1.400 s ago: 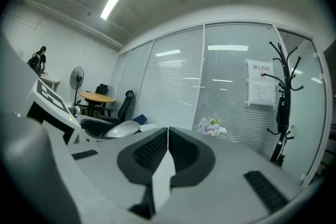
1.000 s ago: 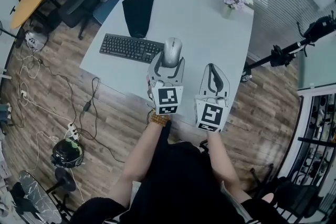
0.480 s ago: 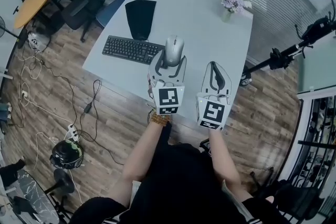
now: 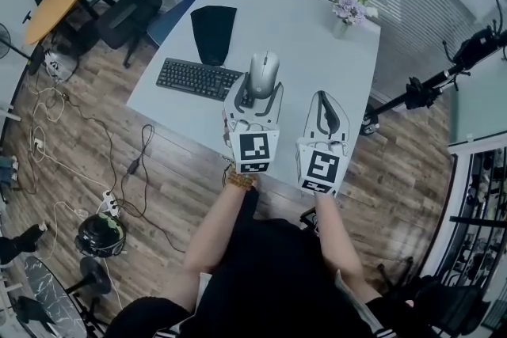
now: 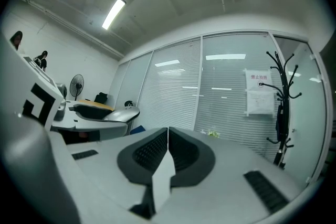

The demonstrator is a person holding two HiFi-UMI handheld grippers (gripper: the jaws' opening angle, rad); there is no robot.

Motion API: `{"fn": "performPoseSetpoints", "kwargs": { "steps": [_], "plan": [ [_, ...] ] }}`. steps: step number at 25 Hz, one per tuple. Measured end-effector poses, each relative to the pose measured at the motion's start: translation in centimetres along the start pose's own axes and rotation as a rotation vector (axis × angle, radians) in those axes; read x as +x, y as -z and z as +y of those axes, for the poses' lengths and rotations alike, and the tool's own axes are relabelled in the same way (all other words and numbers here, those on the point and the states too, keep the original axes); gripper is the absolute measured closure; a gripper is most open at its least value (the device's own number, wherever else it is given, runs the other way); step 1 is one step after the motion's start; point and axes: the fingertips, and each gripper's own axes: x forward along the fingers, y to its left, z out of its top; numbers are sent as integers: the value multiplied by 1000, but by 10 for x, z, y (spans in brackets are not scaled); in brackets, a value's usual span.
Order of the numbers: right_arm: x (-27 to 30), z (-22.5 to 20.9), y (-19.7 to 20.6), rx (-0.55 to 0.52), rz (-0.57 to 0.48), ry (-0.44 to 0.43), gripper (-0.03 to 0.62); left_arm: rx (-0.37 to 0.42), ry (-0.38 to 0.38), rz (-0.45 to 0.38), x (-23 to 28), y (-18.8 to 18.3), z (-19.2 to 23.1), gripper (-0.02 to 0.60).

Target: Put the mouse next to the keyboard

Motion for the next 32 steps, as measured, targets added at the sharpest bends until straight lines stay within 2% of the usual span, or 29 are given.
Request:
{"fn": "performPoseSetpoints", "kwargs": {
  "steps": [17,32],
  "plan": [
    [-5,-12,-23,-10,-49,16,592,1,-7,-65,-4,-28,-1,284],
    [-11,-10,-28,-11,-58,17,592,7,-6,-96,-12,-43,-3,284]
  ]
}}
